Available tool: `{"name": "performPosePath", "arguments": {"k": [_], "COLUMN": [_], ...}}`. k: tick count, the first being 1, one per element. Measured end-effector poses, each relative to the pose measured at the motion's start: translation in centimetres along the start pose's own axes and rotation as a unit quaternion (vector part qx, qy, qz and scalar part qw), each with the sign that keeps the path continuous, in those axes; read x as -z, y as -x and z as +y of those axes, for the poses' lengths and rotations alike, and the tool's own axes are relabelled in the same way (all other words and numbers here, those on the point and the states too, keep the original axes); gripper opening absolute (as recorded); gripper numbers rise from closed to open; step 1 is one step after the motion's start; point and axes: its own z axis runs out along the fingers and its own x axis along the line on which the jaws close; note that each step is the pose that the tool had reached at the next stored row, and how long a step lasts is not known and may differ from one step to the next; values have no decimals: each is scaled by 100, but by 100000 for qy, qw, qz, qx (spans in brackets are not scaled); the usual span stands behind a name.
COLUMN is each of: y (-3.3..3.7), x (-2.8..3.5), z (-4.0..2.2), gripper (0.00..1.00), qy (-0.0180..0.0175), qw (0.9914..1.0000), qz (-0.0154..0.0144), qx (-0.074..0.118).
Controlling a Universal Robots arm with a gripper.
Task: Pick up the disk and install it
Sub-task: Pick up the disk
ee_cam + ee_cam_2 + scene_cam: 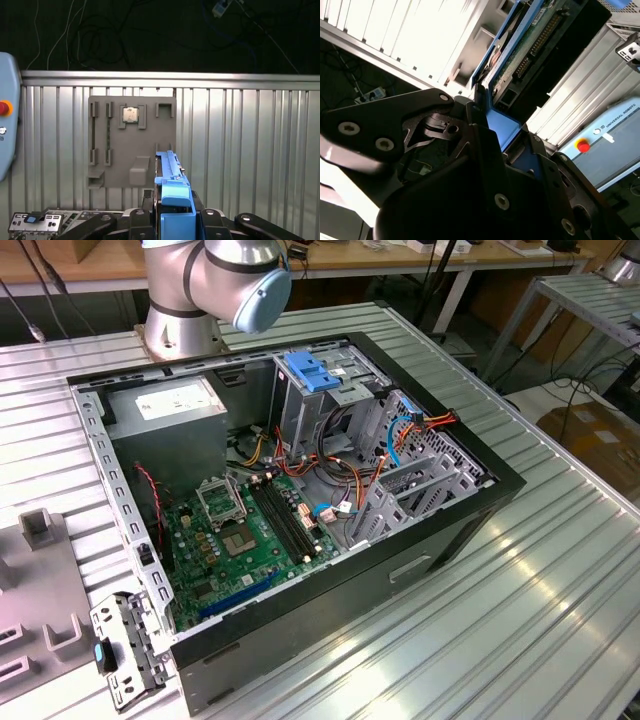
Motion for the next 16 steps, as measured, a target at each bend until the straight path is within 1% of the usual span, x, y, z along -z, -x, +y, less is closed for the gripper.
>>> {"name": "performPosePath", "arguments": {"k": [5, 6, 10, 13, 16], "y": [0, -1, -2, -2, -3], "x": [-1, -2, -3, -4, -5], "z": [-59, -90, -170, -218, -252], "gripper": [37, 37, 37, 37, 37], "qy": [1, -3, -2, 1, 0], "qw": [100000, 100000, 100000, 100000, 100000], "qz": [1, -3, -1, 0, -1], "qx": [-4, -1, 0, -3, -2]}}
